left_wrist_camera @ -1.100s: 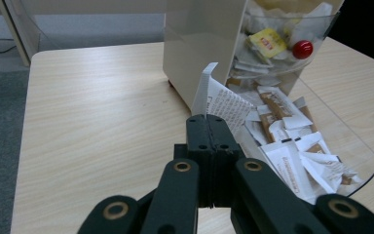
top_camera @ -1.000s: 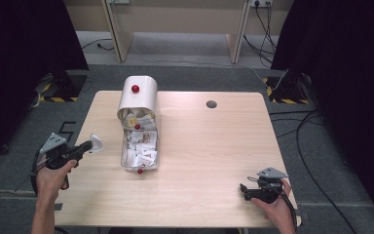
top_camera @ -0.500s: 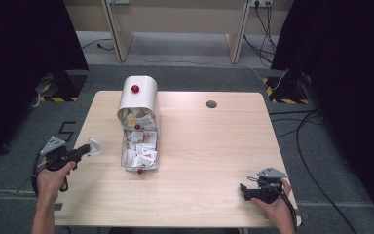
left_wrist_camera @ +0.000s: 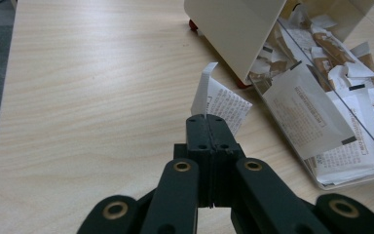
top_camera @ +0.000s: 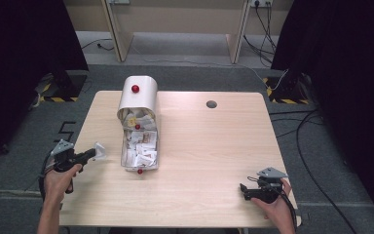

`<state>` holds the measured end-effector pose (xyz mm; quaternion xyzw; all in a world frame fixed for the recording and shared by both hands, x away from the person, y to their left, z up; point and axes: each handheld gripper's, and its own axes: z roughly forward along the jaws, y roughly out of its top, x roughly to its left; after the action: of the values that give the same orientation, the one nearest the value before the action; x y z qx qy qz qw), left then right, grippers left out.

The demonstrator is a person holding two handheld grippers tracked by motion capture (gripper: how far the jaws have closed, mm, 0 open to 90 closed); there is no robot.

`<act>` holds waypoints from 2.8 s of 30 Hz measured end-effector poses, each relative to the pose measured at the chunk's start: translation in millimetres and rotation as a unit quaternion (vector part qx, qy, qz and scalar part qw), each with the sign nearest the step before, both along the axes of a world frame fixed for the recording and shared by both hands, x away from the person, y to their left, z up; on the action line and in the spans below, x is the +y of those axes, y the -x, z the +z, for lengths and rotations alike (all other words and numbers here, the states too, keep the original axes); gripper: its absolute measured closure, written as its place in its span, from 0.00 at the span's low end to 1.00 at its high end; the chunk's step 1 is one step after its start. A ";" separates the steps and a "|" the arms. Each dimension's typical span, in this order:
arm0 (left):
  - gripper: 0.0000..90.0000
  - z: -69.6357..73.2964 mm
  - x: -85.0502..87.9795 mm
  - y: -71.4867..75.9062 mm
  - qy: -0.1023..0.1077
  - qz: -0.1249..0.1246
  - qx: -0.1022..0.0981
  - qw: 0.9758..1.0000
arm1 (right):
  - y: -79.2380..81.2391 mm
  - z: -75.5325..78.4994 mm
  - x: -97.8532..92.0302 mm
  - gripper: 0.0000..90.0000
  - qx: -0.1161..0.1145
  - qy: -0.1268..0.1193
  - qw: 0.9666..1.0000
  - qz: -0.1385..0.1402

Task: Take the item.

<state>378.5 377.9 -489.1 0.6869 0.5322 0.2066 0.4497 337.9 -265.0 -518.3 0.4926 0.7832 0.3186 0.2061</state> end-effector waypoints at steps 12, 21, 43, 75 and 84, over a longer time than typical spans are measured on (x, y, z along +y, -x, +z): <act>0.99 -11.2 -2.6 -2.9 -0.003 0.000 0.009 1.000 | 0.0 0.0 0.1 0.01 0.000 0.000 1.000 0.000; 0.99 -16.0 -4.4 -4.6 -0.006 0.004 0.012 1.000 | 0.0 0.0 0.1 0.01 0.000 0.000 1.000 0.000; 0.83 -28.0 3.7 -6.3 -0.024 0.029 0.034 0.999 | -0.1 0.0 0.1 0.01 0.000 0.000 1.000 0.000; 0.19 0.7 -16.7 18.0 -0.058 -0.011 -0.005 0.998 | -0.1 0.0 0.1 0.01 0.000 0.000 1.000 0.000; 0.19 -1.9 -26.8 29.5 -0.071 -0.030 -0.006 0.997 | -0.1 0.0 0.1 0.01 0.000 0.000 1.000 0.000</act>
<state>349.1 351.0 -491.0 0.7316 0.4922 0.2344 0.4093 338.0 -264.9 -518.3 0.4928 0.7830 0.3188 0.2060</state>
